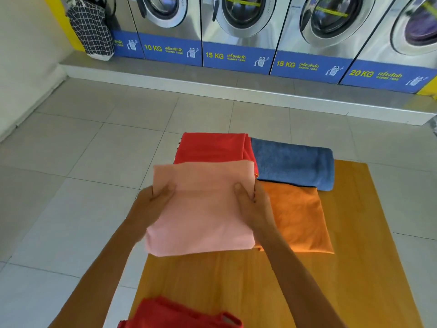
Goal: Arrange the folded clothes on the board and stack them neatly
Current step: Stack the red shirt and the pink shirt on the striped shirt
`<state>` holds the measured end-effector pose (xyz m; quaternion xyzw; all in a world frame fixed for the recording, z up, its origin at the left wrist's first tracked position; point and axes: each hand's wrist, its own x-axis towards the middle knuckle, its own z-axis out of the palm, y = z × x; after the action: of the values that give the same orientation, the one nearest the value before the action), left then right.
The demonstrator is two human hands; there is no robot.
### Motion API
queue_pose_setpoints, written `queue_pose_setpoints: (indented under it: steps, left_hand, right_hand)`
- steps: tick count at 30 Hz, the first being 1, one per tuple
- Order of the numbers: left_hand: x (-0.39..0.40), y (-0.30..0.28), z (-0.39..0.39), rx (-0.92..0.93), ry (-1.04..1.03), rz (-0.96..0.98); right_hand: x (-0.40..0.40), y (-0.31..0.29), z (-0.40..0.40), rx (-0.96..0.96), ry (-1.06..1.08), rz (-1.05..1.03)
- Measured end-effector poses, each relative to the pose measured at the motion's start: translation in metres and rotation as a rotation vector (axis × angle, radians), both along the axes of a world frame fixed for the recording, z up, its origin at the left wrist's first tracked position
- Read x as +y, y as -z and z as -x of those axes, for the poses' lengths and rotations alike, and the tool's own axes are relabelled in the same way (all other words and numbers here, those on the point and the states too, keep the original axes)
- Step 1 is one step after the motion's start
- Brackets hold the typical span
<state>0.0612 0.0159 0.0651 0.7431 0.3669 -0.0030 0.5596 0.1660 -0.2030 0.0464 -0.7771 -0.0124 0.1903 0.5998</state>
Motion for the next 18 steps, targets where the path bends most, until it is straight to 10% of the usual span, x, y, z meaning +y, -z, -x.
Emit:
queue_pose_setpoints:
  steps: [9,18]
  left_hand:
    - [0.066,-0.027,-0.148,-0.077,-0.046,-0.134]
    - [0.081,0.064,-0.207,0.278,0.073,-0.218]
  right_hand:
    - [0.07,-0.028,-0.146,-0.017,0.037,0.009]
    - [0.078,0.052,-0.18,0.093,0.083,0.272]
